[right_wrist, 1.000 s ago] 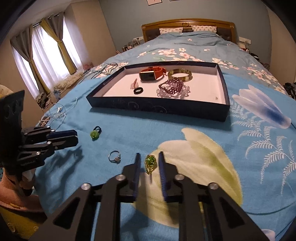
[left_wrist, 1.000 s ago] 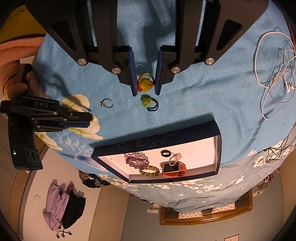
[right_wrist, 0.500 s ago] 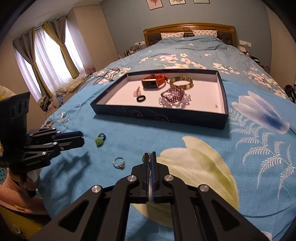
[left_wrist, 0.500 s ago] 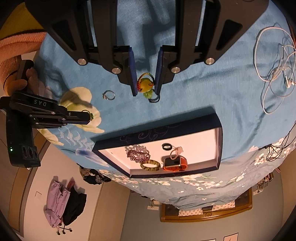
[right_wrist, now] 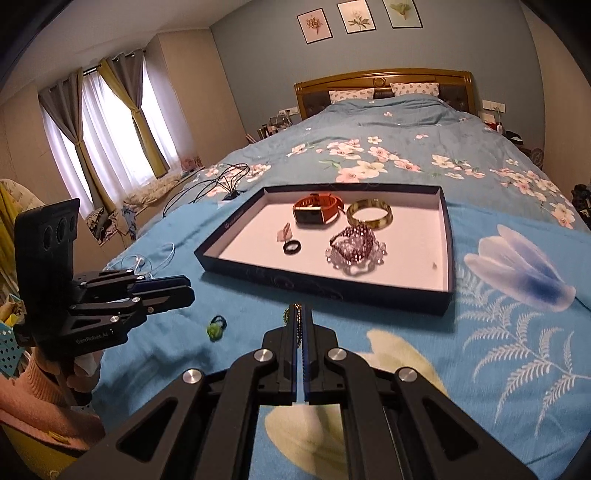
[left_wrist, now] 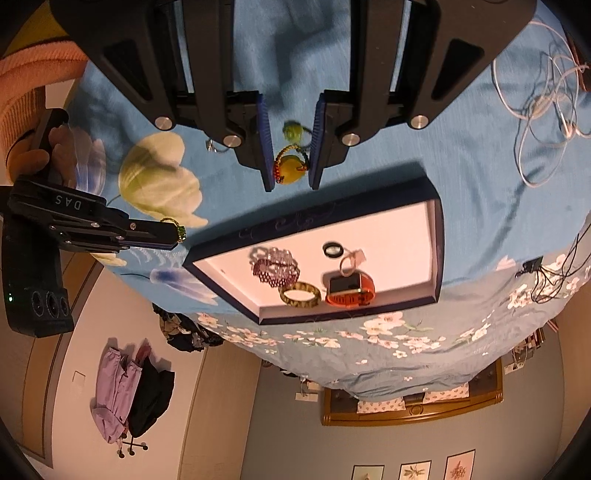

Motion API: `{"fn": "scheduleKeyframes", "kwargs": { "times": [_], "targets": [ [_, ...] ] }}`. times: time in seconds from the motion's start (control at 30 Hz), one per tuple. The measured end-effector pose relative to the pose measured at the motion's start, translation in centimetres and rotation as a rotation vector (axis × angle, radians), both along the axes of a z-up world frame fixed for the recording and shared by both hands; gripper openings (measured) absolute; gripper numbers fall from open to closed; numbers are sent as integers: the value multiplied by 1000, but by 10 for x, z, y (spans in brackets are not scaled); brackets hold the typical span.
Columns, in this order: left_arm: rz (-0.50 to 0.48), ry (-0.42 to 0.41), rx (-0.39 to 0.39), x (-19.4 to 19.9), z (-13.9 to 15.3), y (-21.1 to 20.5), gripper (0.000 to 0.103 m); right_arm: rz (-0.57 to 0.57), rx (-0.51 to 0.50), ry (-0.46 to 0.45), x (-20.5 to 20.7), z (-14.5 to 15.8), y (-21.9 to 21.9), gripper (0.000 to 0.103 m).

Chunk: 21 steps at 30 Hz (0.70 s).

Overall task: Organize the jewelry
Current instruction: 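Carry both rings over the tray with both tools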

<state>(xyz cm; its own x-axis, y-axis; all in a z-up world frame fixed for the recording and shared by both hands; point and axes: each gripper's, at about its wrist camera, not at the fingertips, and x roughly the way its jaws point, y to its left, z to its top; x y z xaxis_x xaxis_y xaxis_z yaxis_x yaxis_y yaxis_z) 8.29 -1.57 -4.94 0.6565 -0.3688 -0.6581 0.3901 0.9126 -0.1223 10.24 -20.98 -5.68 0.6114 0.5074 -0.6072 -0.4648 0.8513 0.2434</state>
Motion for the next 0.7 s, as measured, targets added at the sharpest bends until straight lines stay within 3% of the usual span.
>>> {"fn": "scheduleKeyframes", "kwargs": {
  "times": [0.7],
  "targets": [
    [28, -74, 22, 33, 20, -6, 19, 3, 4, -54, 27, 19, 8, 1]
  ]
}}
